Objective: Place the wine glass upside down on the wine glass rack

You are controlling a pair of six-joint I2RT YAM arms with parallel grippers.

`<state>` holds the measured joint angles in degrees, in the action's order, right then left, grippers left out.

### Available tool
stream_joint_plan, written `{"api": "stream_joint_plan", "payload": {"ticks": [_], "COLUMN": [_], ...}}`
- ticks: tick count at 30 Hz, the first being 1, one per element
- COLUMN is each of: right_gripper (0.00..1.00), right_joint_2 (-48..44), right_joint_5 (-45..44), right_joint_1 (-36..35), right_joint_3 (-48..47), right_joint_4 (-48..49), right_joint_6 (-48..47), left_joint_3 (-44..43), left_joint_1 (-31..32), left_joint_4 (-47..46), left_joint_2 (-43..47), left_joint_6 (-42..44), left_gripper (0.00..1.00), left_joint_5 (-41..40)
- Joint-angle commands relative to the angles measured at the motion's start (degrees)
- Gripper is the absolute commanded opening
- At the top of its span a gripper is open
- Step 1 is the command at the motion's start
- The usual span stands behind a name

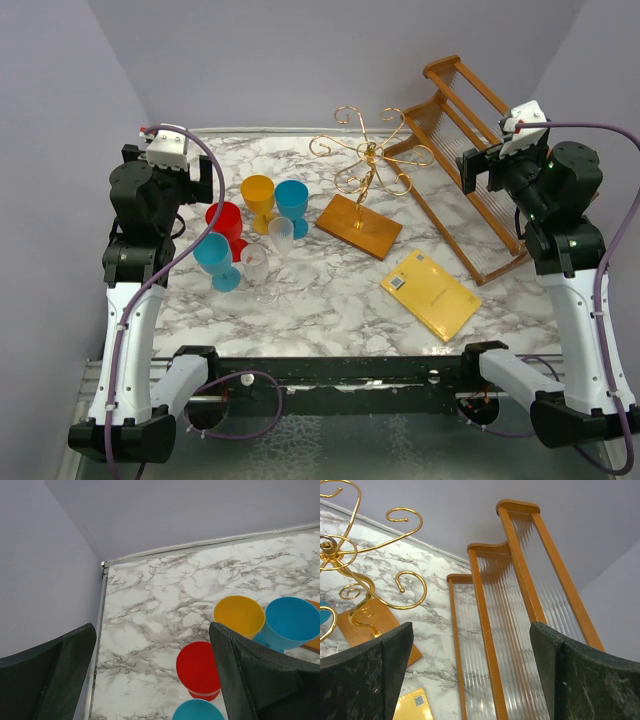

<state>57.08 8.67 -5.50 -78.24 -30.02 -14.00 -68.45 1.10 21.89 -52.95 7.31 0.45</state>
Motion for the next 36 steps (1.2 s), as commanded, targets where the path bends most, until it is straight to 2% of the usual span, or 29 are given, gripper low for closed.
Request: {"api": "stream_joint_plan", "payload": {"ticks": [1,15,20,29,36], "right_gripper": [1.0,1.0,1.0,1.0,1.0], "right_joint_2": [0.2,0.65,1.64,4.13,4.93], "right_joint_5": [0.33,0.68,1.49,18.06,32.17], "right_joint_1": [0.49,0.49,0.49,0.49,0.4], "right_joint_3": [0.54,-0.13,-2.04,-6.37,-7.25], "right_joint_4": [0.05,-0.37,-2.0,-10.08,-19.51], "right_joint_6": [-0.11,-1.75,-3.49,-9.22,-16.97], "left_joint_3": [-0.51,-0.64,-0.97,-2.4,-2.96], "left_joint_1": [-0.49,-0.44,-0.47,-0.49,-0.49], "left_joint_4": [-1.7,-1.35,-0.87,0.04,6.0], "left_joint_2": [-0.03,0.13,-0.41,-2.62,-3.97], "left_joint_6": [-0.08,-0.48,0.07,1.3,5.34], "left_gripper": [0.99,0.99,0.99,0.99,0.99], "left_joint_5": [1.23,1.04,3.43,10.12,19.13]}}
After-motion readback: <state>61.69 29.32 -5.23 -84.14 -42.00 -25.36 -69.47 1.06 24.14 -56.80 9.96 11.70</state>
